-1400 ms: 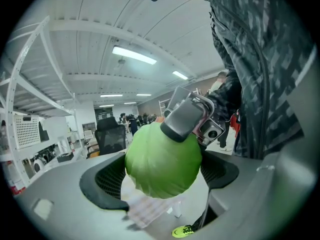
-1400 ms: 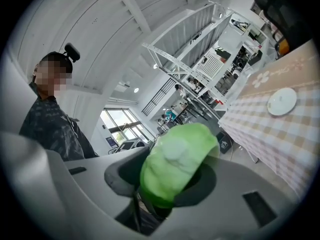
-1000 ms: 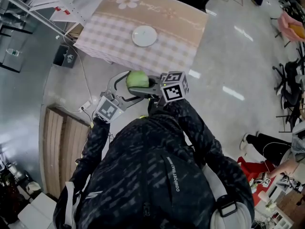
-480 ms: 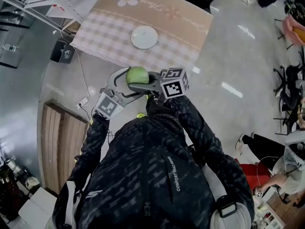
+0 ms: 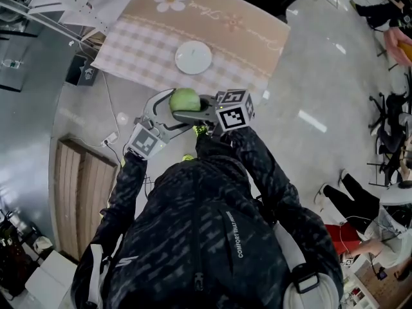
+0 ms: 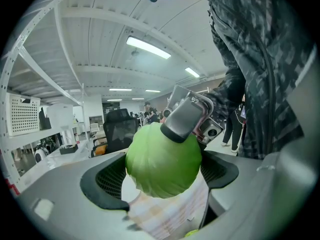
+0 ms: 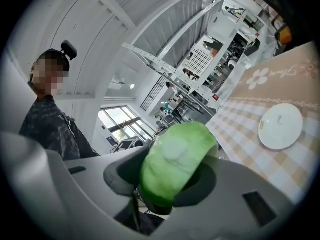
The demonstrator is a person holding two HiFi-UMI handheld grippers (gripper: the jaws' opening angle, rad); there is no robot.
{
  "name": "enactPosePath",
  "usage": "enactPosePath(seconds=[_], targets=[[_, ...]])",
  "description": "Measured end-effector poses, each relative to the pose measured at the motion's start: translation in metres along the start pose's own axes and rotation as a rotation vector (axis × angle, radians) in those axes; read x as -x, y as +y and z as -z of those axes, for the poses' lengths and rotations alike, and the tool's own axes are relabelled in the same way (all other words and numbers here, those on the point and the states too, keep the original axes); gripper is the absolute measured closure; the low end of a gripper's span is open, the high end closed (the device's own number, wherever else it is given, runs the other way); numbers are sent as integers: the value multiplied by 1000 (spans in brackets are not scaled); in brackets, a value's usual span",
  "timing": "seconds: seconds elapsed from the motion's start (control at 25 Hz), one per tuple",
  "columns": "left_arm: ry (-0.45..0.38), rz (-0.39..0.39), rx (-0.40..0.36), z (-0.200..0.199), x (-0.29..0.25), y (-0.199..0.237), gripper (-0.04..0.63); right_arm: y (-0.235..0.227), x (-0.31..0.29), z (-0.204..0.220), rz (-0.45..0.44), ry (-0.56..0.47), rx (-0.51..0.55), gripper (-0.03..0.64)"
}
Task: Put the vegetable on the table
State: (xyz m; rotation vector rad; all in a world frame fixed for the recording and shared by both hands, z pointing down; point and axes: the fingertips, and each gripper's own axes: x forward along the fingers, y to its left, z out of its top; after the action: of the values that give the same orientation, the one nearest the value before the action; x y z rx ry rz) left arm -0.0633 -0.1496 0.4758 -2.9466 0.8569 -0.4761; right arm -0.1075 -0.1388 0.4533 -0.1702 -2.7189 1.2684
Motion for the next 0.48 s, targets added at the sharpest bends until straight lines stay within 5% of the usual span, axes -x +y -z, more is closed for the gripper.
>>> enactPosePath(seconds=[0.48], targets=[[-24,-4,38,5,-32,35,144,-36,14,-21,-71,62,-29,468]])
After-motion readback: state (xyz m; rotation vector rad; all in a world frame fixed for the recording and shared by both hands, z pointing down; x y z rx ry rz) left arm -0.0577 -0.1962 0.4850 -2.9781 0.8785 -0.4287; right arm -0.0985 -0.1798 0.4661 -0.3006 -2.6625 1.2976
